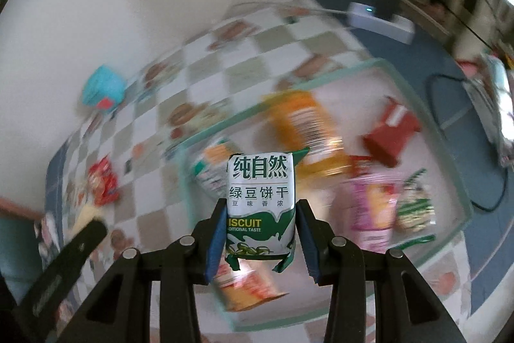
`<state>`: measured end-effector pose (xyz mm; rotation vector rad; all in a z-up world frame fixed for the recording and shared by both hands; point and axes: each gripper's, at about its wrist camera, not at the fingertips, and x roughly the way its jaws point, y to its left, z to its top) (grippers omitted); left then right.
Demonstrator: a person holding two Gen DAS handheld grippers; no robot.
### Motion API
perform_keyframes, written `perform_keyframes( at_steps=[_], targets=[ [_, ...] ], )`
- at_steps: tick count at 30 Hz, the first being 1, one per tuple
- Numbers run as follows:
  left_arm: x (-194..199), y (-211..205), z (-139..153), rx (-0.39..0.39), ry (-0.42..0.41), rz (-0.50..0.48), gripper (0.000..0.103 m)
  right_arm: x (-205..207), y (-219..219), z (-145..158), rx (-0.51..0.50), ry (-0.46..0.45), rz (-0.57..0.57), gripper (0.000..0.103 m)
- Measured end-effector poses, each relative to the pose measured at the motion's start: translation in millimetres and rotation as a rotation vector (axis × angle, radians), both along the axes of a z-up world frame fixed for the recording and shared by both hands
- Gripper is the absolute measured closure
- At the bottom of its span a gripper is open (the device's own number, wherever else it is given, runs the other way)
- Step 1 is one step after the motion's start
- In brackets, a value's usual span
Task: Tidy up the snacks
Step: 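Carry the biscuit box and peach cup over the white tray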
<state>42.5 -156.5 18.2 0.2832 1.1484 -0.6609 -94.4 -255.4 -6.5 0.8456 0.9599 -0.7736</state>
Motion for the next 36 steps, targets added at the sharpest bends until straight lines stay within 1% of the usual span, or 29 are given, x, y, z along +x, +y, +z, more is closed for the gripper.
perform_keyframes(
  at_steps=[5,9,13,18,27,30,36],
  targets=[
    [-33.7,-29.5,-3.0,0.01,0.01,-0.119,0.057,-33.7,-32.3,-6.0,0.011,0.026,-0.129,0.059],
    [-59.8,-49.4,-11.9,0.009,0.069,-0.209,0.057,-56.6,-51.2,-8.6,0.018,0.026,-0.199,0.059],
    [-83.6,-65.4,-23.8,0.049,0.077,-0.273,0.057,-75.9,-67.0,-14.4,0.029,0.042,-0.262,0.059],
    [-94.8,-72.9,-34.2,0.082,0.09,-0.292,0.057,-93.5,-80.2,-22.8,0.046,0.081,-0.32,0.058],
    [-98.5,-76.9,-49.3,0.127,0.121,-0.297,0.057,-93.4,-85.5,-42.9,0.095,0.115,-0.316,0.058],
    [-99.8,-77.9,-50.4,0.137,0.115,-0.302,0.055,-91.4,-88.4,-43.6,0.09,0.113,-0.317,0.057],
    [-98.6,-76.5,-46.8,0.126,0.113,-0.302,0.054,-90.3,-90.1,-45.3,0.095,0.112,-0.324,0.057]
  ],
)
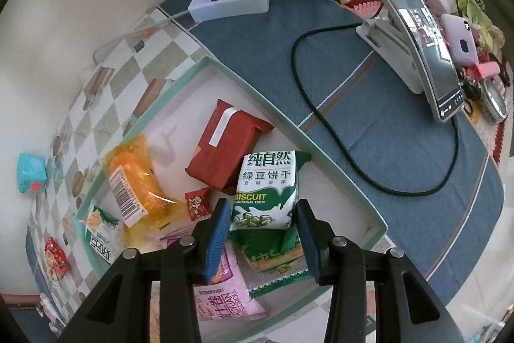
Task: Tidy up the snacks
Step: 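Carry the biscuit box and peach cup over the white tray, then lower both items into the tray and open both tools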
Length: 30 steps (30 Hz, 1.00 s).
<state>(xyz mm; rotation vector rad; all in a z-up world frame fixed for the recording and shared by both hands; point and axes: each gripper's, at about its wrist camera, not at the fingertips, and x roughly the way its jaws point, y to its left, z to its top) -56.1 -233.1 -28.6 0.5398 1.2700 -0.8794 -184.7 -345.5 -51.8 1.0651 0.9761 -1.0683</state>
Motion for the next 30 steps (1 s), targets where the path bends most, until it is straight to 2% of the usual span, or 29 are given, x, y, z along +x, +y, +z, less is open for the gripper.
perform_keyframes(
  at_steps=[3,6,8,13,20,21,22,26,30],
  targets=[
    [3.5,1.8,2.3,-0.005,-0.001,0.012,0.049,0.1,0.0,1.2,0.002,0.002,-0.001,0.056],
    [8.7,4.5,6.3,-0.012,-0.016,0.031,0.045,-0.7,2.9,4.0,0.004,-0.001,0.01,0.047],
    [14.4,7.4,8.5,-0.018,-0.024,0.053,0.036,1.7,4.4,5.0,0.002,-0.002,0.018,0.044],
    [34.6,17.7,10.9,-0.023,-0.029,0.135,0.031,7.0,7.5,6.4,-0.002,-0.006,0.037,0.036],
    [67.1,39.0,12.8,-0.02,-0.051,0.268,0.026,19.9,19.2,12.5,-0.023,0.002,0.082,0.029],
    [72.1,42.6,12.9,-0.019,-0.054,0.289,0.023,23.2,22.0,13.6,-0.027,0.003,0.093,0.028],
    [78.1,47.6,13.3,-0.018,-0.06,0.313,0.016,27.0,24.9,15.0,-0.033,0.006,0.107,0.027],
    [96.4,63.5,16.1,-0.024,-0.071,0.381,0.016,45.0,38.4,20.8,-0.042,-0.018,0.177,0.026],
    [118.9,85.6,18.4,-0.029,-0.078,0.468,0.016,62.3,53.9,26.6,-0.071,-0.006,0.232,0.023]
  ],
)
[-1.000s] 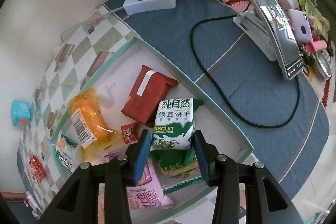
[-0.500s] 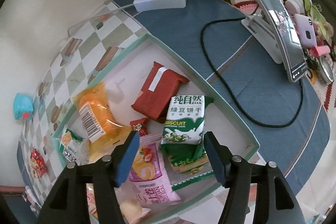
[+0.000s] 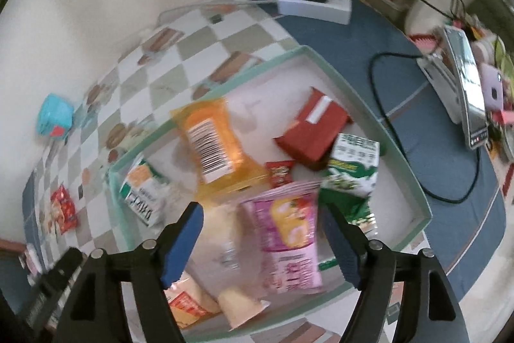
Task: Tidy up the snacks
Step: 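Lower both items into the tray and open both tools, then move both open tools back toward the remaining snacks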
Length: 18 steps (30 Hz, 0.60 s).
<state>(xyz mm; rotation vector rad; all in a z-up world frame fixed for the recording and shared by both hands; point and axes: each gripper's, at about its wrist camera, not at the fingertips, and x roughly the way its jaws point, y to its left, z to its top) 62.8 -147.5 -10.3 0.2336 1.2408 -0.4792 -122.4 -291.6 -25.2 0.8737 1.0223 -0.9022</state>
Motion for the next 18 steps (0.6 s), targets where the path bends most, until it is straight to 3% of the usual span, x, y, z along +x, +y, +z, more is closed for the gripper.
perform_keyframes(
  at_steps=[8,18],
  targets=[
    [41.0,48.1,-1.3,0.045,-0.041,0.16,0.015,32.6,32.9,8.3,-0.041,0.002,0.116,0.02],
    [77.8,111.5,-3.6,0.099,-0.077,0.31,0.015,65.4,71.1,12.2,-0.058,-0.021,0.246,0.006]
  ],
)
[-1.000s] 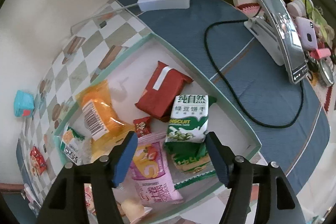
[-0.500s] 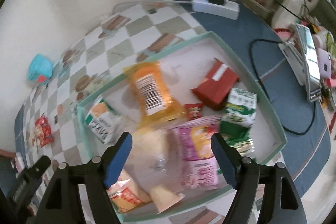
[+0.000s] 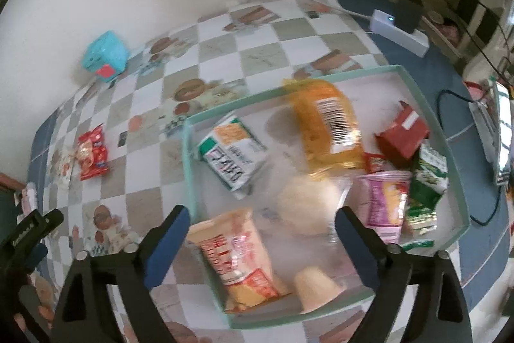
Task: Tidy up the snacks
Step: 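Move both open tools back toward the remaining snacks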
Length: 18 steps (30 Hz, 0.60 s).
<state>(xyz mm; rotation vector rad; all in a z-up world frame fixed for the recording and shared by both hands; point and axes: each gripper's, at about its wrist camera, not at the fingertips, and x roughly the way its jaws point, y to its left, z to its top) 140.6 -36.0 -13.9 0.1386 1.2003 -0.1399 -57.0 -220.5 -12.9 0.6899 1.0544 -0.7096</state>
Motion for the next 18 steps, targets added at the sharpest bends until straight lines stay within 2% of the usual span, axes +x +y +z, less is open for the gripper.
perform_keyframes(
  at_steps=[3,8,18],
  targets=[
    [8.0,17.9,0.1,0.017,-0.011,0.041,0.015,8.6,9.6,0.7,-0.003,-0.01,0.027,0.0],
    [17.1,47.4,2.1,0.023,-0.026,0.101,0.015,24.3,25.4,2.3,-0.005,-0.014,0.072,0.0],
    [29.5,83.9,0.3,0.012,-0.022,0.154,0.015,61.6,56.3,5.6,0.001,-0.032,0.14,0.0]
  ],
)
